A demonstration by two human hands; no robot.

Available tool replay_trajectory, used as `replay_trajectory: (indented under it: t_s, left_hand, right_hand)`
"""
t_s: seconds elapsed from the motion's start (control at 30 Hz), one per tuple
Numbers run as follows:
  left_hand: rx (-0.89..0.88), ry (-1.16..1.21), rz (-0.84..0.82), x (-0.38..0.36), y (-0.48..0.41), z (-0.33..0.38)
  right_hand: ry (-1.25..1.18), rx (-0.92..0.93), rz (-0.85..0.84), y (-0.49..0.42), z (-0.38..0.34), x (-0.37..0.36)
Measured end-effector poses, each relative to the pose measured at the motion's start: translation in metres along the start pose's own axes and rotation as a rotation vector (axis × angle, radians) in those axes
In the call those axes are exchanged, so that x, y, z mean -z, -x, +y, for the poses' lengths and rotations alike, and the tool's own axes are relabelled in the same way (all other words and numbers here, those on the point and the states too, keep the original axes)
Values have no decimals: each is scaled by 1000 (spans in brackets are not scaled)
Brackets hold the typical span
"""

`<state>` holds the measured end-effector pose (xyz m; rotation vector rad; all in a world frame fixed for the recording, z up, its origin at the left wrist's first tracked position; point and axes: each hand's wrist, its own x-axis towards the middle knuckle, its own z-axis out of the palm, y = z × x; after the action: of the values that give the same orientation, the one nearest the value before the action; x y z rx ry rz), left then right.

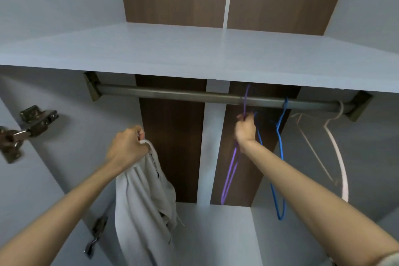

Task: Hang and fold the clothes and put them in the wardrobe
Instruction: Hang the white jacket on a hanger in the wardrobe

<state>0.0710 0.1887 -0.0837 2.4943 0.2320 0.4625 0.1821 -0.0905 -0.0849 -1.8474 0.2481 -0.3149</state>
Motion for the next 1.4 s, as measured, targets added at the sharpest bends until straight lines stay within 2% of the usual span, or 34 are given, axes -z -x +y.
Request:
replay_trajectory:
  t_s: [0.1, 0.2, 0.27, 0.37, 0.43, 0.6, 0.73, 0.83, 0.97, 1.13, 1.2, 1.27, 1.33, 1.4]
  left_hand:
    - [-14, -4, -35, 0, 7, 2]
    - [-41, 13, -61, 1, 22, 7]
    - [-47, 7, -73, 4, 36, 10]
    - [-10, -24, -81, 5, 66, 12]
    - [12, -46, -118, 3, 92, 12]
    - [121, -97, -212, -3, 154, 6]
    - [87, -119, -258, -2, 191, 9]
    - [-6, -139, -292, -2, 218, 28]
    - [-223, -136, -365, 2, 263, 74]
    - [-507, 181, -418, 25, 335, 140]
    - [-591, 341, -413, 36, 373, 167]
    - [-602, 428, -404, 47, 402, 184]
    - [-642, 336, -370, 61, 423, 193]
    - [-765, 146, -283, 77, 440, 196]
  right_hand:
    - [0, 102, -35, 13, -4, 20]
    - [-38, 72, -156, 35, -6, 41]
    - [61, 73, -229, 58, -7, 56]
    - [283, 198, -297, 108, -8, 83]
    - [348, 253, -321, 150, -7, 103]
    - [283, 157, -333, 250, 11, 146]
    - [253, 106, -342, 314, 27, 189]
    - [223, 50, -414, 354, 41, 213]
    - [271, 47, -360, 395, 54, 227]
    - [451, 180, -302, 438, 58, 239]
    - [330, 171, -217, 457, 59, 254]
    - [134, 167, -111, 472, 55, 281]
    - [-33, 204, -66, 486, 47, 307]
    - [-183, 231, -90, 501, 38, 323]
